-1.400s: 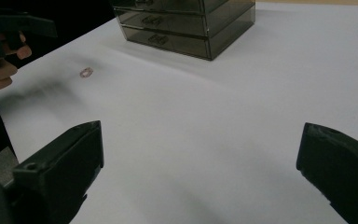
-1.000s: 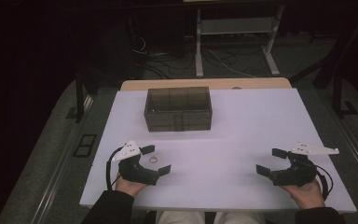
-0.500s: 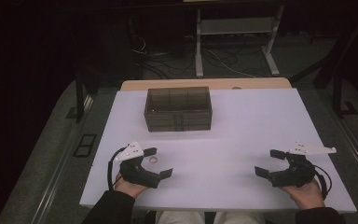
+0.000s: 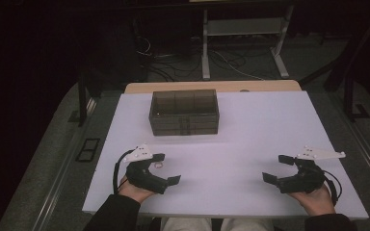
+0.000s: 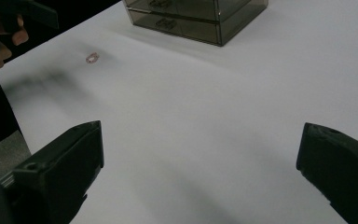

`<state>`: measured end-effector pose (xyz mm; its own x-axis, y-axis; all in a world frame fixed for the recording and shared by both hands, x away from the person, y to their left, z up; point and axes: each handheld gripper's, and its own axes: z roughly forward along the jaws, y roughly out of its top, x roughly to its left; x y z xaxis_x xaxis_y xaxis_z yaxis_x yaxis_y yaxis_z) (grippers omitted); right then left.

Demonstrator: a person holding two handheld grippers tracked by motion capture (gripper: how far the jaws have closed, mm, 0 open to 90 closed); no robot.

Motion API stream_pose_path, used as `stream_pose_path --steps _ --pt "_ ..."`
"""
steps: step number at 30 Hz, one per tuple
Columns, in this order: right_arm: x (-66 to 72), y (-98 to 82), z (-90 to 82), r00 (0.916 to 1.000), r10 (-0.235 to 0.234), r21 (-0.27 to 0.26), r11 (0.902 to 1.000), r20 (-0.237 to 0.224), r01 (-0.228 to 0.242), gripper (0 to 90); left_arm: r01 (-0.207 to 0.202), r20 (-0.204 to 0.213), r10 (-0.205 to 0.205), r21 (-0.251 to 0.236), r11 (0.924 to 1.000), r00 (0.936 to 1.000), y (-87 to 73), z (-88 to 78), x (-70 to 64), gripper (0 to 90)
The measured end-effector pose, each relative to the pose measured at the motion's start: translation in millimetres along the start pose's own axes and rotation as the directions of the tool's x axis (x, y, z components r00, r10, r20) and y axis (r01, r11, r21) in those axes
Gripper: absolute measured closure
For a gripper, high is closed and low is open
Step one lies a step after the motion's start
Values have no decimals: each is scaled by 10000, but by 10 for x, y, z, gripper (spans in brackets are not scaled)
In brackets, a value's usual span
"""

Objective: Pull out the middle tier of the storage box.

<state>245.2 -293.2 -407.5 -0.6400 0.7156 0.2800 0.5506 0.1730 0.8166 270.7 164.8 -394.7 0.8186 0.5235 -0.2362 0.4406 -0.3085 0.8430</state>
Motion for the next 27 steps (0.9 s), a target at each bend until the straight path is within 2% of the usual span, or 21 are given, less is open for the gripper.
stream_pose_path --steps 13,21,27 --pt "3 2 15 10000 -88 103 9999 -2 88 0 202 229 -204 72 9998 9995 126 -38 74 0" --pt "7 9 32 9999 -103 145 9998 -22 104 0 687 431 -681 -116 9976 9967 150 -33 159 0" --pt "7 10 36 9999 -113 187 9998 -28 114 0 986 416 -975 -254 9948 9944 179 -16 230 0"
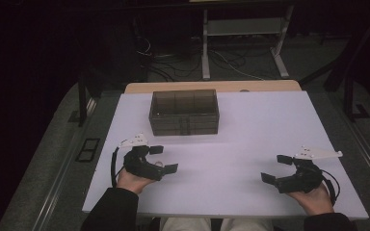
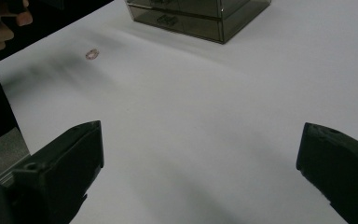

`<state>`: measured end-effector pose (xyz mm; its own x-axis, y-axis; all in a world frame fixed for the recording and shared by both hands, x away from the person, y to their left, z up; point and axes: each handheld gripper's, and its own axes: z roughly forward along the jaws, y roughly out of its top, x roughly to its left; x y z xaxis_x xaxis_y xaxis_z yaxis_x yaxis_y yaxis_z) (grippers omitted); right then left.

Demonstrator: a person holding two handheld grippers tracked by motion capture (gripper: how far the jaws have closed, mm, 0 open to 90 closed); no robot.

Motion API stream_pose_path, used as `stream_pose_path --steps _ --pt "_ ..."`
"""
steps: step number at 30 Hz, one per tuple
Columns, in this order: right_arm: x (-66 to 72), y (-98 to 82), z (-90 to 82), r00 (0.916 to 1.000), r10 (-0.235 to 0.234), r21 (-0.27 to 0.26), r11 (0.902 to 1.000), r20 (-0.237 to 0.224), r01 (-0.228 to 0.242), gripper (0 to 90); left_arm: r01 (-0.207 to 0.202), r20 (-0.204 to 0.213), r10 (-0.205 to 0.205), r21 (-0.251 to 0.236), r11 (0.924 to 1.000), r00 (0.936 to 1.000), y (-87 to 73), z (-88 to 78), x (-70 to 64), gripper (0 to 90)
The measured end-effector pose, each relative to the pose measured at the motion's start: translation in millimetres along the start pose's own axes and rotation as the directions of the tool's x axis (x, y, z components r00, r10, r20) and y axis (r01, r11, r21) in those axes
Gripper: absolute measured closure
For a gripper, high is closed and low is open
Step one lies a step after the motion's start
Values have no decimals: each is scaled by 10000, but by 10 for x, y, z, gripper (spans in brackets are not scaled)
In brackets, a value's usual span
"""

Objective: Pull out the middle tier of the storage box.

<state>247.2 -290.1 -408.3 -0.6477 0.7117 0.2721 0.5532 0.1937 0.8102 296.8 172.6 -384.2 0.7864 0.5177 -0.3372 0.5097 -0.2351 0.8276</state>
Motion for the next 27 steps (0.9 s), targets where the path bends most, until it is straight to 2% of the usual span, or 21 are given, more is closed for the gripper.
stream_pose_path --steps 14,22,27 --pt "1 0 10 10000 -29 67 10000 9 29 0 476 63 -475 -188 9987 9989 87 96 109 0" --pt "-2 -2 17 10000 -64 72 10000 30 64 0 915 93 -911 -547 9943 9958 100 151 178 0" --pt "-2 -2 15 10000 -19 73 10000 28 19 0 1146 -3 -1148 -603 9916 9934 103 180 225 0"
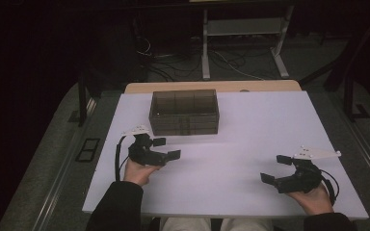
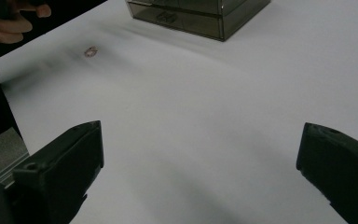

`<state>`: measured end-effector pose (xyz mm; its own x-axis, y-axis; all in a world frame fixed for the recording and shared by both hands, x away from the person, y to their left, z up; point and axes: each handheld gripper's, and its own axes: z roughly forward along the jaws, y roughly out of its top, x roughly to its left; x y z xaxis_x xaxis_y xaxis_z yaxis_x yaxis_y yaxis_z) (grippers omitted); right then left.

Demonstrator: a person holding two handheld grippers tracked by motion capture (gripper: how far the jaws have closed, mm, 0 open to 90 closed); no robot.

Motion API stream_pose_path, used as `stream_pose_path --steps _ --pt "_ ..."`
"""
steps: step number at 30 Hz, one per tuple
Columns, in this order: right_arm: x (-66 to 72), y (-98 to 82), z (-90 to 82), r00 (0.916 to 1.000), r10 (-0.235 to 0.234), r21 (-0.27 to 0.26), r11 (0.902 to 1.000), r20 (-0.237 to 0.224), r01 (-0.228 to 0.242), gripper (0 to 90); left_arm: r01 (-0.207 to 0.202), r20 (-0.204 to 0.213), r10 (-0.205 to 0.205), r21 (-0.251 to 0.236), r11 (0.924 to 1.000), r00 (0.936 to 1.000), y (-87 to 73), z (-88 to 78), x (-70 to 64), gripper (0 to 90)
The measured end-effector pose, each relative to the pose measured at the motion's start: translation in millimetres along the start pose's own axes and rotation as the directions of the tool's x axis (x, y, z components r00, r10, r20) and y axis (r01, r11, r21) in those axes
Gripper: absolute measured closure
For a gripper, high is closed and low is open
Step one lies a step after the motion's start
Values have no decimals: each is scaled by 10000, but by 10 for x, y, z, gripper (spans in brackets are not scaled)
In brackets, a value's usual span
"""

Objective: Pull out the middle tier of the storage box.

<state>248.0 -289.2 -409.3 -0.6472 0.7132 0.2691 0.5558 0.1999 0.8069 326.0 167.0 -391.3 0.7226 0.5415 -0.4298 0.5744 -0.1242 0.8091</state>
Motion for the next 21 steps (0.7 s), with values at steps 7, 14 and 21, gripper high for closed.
stream_pose_path --steps 7,14,21 --pt "1 -1 4 10000 -44 13 10000 -6 44 0 601 58 -600 -282 9978 9982 9 47 59 0" --pt "1 -2 6 10000 -73 19 10000 3 73 0 1044 110 -1039 -597 9927 9945 16 91 83 0" --pt "2 -3 8 10000 -99 30 9999 1 99 0 1340 177 -1331 -738 9882 9909 13 134 110 0"
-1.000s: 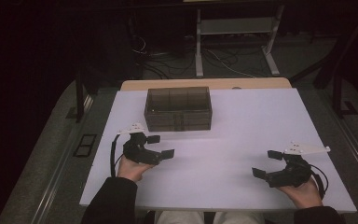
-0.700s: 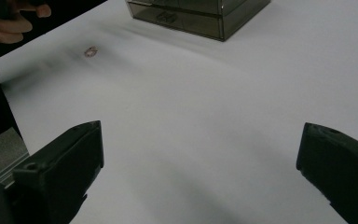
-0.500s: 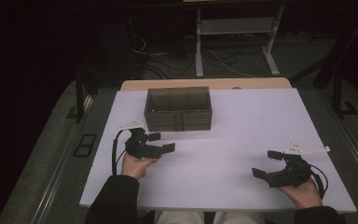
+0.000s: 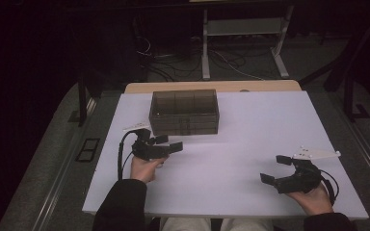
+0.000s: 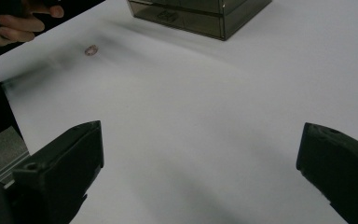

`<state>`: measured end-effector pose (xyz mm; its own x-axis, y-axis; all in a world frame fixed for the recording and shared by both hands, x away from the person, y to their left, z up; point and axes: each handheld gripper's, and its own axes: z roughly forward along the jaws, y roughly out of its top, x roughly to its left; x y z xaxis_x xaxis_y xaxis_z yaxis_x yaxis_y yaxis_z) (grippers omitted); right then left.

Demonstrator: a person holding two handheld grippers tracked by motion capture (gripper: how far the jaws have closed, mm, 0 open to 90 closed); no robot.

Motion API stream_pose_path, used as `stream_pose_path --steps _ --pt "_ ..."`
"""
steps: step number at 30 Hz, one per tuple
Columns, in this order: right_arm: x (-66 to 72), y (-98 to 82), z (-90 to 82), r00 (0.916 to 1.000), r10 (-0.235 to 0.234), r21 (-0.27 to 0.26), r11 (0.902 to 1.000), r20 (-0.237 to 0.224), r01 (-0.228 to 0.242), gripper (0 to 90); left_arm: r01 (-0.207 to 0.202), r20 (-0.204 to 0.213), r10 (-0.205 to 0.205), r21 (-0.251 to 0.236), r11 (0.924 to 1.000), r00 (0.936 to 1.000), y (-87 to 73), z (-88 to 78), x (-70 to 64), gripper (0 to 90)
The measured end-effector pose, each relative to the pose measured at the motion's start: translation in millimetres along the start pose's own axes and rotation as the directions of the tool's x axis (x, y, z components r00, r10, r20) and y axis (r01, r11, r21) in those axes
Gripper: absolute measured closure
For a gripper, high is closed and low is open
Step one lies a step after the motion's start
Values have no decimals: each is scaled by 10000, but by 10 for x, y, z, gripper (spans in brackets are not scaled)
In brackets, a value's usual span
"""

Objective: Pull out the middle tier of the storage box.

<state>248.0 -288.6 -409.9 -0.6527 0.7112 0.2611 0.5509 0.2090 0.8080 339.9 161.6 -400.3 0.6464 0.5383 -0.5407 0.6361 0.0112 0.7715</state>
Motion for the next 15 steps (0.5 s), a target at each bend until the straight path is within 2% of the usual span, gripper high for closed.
stream_pose_path --steps 9,15 --pt "5 2 3 10000 -11 60 10000 -16 11 0 635 -12 -635 -217 9977 9980 -4 58 49 0" --pt "6 2 -1 10000 23 61 10000 -3 -23 0 1212 82 -1210 -386 9919 9926 -8 132 110 0"
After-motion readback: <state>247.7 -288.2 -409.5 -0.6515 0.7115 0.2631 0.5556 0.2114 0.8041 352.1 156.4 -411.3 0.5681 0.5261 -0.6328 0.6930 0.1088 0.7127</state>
